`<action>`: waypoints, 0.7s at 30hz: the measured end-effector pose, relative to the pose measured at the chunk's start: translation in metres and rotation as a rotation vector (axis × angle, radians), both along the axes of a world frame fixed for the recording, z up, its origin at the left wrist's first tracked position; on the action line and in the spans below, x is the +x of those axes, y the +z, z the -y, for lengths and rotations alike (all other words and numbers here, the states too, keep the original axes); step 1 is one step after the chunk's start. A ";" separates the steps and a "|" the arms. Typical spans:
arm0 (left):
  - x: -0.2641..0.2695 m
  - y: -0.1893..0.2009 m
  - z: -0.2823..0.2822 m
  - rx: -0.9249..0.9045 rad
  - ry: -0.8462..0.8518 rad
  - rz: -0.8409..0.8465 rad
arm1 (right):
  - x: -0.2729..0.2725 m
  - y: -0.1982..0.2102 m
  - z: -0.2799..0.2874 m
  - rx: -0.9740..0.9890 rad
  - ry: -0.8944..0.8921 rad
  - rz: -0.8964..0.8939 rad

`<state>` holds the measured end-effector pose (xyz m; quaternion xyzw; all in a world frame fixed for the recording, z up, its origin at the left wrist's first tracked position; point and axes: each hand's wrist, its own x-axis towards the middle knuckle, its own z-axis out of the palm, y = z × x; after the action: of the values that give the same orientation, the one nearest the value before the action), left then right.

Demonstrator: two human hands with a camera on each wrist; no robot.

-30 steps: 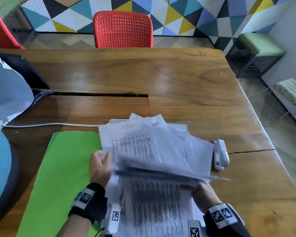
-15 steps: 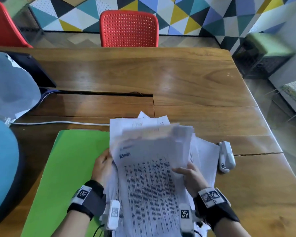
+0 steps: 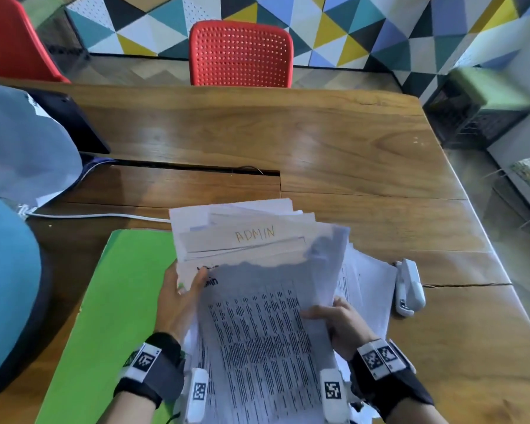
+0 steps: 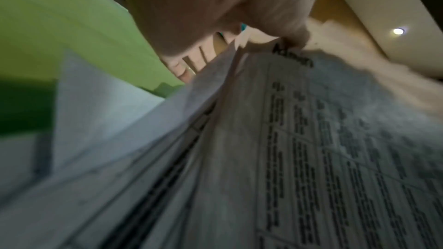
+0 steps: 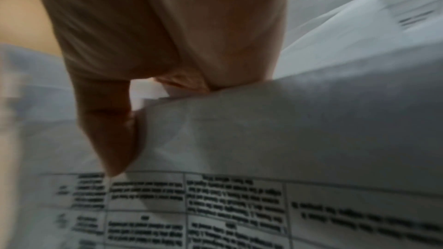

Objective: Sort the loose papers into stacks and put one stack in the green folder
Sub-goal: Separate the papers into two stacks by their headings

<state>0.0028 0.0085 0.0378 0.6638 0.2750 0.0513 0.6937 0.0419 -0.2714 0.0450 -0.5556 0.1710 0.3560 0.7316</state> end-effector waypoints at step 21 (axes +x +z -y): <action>-0.039 -0.040 -0.070 0.073 0.178 -0.268 | 0.003 -0.014 0.026 -1.348 0.475 0.115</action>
<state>-0.0364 0.0780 -0.0023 0.6624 0.4205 0.0334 0.6191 0.0450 -0.2977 0.0311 -0.9269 0.1894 0.2924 0.1398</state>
